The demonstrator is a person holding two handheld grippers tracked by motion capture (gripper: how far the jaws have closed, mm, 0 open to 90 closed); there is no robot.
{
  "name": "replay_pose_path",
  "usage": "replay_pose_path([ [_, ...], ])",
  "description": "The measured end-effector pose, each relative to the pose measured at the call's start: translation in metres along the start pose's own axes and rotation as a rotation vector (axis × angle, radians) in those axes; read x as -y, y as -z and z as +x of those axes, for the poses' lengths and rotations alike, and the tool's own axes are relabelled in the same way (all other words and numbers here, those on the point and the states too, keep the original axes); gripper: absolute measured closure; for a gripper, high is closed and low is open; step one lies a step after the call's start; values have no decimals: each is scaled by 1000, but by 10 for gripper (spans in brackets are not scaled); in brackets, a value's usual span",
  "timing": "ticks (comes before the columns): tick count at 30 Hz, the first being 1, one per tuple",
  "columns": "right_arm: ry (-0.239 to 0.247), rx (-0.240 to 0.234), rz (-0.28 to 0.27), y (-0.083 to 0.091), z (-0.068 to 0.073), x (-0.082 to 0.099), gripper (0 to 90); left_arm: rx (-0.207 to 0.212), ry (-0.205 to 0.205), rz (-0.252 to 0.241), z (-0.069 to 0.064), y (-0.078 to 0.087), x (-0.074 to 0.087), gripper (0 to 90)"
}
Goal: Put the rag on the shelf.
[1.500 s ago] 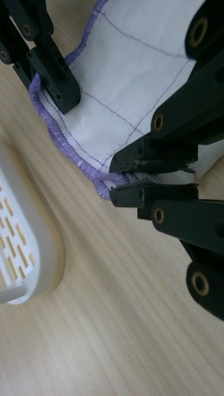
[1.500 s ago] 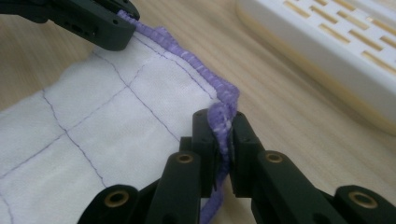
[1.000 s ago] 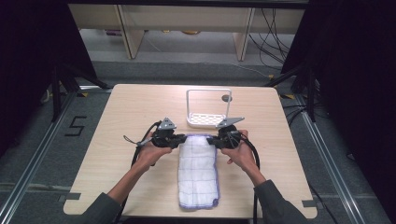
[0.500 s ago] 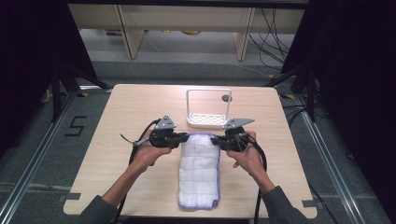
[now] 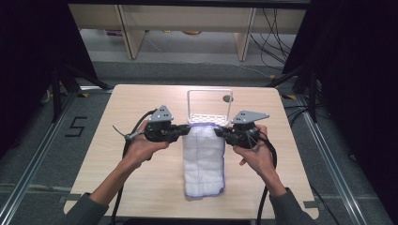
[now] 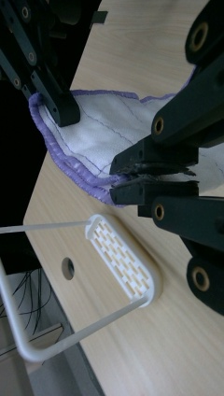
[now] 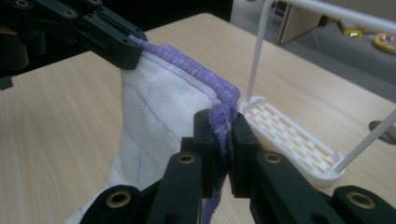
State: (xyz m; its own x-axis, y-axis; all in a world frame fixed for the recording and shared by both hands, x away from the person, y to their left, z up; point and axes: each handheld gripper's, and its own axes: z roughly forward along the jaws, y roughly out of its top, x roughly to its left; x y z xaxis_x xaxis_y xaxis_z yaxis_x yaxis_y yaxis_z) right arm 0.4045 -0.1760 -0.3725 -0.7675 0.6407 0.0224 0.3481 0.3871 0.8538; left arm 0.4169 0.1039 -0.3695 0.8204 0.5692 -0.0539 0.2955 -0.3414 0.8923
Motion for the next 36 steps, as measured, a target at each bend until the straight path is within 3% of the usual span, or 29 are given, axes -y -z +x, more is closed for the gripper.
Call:
replay_pose_path([
  [8, 14, 16, -35, 11, -6, -19, 844, -18, -33, 0, 6, 4, -32, 837],
  [24, 15, 105, -117, 18, -41, -80, 845, -129, -74, -36, 29, 1, -103, 837],
  [36, -3, 136, -128, 10, -66, -107, 845, -168, -89, -39, 48, -10, -127, 835],
])
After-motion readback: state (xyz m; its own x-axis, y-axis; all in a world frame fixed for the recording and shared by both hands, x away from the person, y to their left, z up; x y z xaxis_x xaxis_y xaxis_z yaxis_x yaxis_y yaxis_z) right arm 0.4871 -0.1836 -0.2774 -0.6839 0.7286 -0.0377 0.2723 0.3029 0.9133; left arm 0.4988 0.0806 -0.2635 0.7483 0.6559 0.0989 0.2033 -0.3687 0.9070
